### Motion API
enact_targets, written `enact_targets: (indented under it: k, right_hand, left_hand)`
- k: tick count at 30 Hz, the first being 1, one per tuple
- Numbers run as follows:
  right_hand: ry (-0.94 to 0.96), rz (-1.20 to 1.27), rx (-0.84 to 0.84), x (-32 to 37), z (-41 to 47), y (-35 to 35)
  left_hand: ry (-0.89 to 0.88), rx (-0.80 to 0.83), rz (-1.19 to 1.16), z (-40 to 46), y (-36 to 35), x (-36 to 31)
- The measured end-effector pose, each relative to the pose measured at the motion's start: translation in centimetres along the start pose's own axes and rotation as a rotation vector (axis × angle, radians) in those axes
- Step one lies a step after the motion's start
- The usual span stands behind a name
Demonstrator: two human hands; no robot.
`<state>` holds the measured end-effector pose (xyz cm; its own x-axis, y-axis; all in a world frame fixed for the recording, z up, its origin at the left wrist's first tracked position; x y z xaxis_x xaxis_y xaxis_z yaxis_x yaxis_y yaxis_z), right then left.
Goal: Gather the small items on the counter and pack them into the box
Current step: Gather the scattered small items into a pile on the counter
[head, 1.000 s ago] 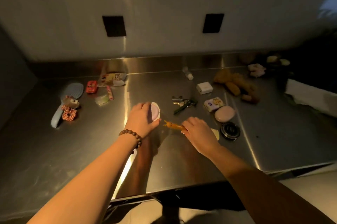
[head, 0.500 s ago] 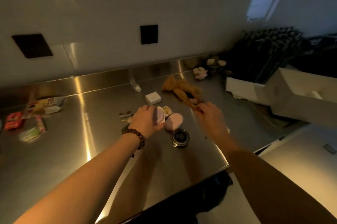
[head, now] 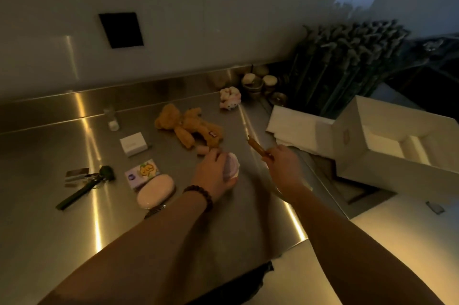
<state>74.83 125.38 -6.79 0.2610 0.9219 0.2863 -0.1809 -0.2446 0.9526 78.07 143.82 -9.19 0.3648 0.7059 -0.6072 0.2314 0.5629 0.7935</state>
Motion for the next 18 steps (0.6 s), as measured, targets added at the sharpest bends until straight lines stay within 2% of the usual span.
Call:
enact_targets:
  k: [5, 14, 18]
  right_hand:
    - [0.025, 0.026, 0.095, -0.9, 1.0, -3.7]
    - [0.067, -0.070, 0.118, -1.3, 1.2, -6.0]
    - [0.045, -0.066, 0.153, -1.4, 1.3, -6.2]
  left_hand:
    - [0.010, 0.060, 0.030, 0.9, -2.9, 0.4]
    - [0.015, 0.112, 0.029, 1.3, -4.0, 1.8]
    - [-0.018, 0.042, 0.051, 1.3, -2.0, 2.0]
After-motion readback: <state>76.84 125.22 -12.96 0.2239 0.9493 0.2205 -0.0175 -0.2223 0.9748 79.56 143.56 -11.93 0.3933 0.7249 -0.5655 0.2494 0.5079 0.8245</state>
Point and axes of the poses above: each hand's wrist, its own z-axis towards the middle knuckle, its own y-axis out of the back of the hand, x = y × z, the point moved 9 cm from there along z, towards the middle knuckle, and after that the axes turned 5 degrees about -z, right-handed, at the moved point
